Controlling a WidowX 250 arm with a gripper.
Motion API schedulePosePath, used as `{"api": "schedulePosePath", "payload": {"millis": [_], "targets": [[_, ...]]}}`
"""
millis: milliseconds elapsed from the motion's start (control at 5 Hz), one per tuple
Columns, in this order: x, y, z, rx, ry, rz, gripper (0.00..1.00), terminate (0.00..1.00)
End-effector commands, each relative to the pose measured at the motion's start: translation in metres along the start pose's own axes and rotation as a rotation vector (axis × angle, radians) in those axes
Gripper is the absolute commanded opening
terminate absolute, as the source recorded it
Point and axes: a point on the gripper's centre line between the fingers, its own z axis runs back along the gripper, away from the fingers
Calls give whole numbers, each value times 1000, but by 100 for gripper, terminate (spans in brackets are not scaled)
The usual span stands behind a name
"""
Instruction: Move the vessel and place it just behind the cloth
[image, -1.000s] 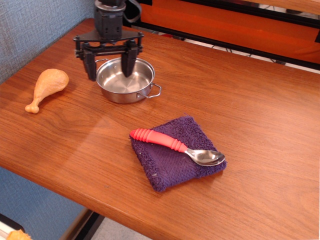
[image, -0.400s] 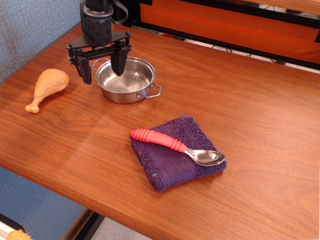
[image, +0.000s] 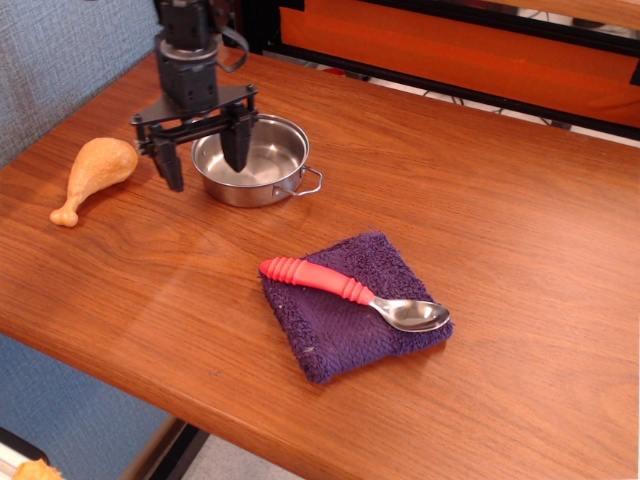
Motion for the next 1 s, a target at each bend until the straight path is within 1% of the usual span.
{"api": "schedulePosePath", "payload": {"millis": [0, 200, 400, 600, 800], "targets": [[-2, 2, -4, -35, -23, 6, 100, 0], [-2, -1, -11, -16, -19, -4, 100, 0], [-2, -1, -12, -20, -30, 1, 0, 0], [-1, -4, -9, -33, -33, 3, 0, 0], [1, -9, 7, -68, -47, -2, 0, 0]]}}
